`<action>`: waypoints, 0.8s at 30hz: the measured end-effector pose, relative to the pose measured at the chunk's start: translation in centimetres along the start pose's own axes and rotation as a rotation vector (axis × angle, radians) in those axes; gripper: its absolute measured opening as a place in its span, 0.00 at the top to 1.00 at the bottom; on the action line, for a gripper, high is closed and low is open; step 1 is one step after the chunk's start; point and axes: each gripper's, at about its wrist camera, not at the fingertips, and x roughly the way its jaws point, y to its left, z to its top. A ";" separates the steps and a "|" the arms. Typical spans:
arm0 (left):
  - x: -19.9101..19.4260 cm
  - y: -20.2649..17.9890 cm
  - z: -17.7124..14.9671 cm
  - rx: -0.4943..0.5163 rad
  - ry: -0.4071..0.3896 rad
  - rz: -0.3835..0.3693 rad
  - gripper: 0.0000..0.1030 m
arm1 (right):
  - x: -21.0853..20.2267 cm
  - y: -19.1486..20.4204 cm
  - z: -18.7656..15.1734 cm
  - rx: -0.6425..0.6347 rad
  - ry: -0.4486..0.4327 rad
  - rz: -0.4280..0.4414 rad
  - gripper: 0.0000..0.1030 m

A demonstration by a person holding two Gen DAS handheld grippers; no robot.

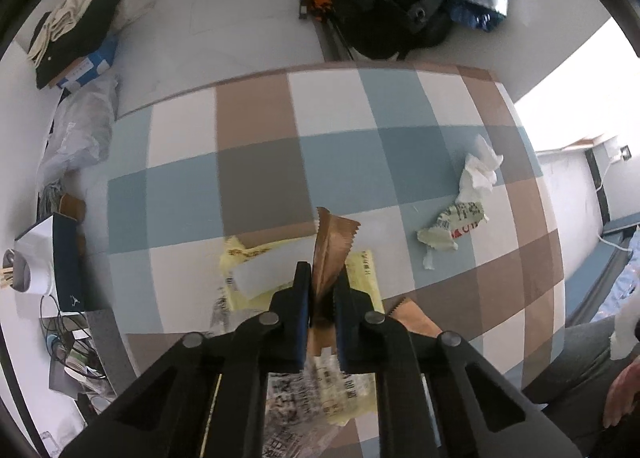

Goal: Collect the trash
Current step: 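Grasp the brown paper packet with the left gripper while right holds the foam, then carry the foam and brown packet in both grippers to the white bin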

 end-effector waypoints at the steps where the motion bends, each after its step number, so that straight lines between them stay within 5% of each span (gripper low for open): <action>1: -0.2 0.0 -0.1 -0.003 -0.011 -0.003 0.94 | 0.1 0.0 0.0 0.001 0.001 -0.002 0.78; 15: -5.8 -0.1 -2.2 -0.051 -0.173 -0.047 0.94 | -0.3 0.8 -0.4 -0.007 0.001 -0.023 0.79; 24: -13.2 -4.5 -4.5 -0.009 -0.371 -0.103 0.94 | -7.4 4.1 0.0 0.030 -0.059 0.038 0.79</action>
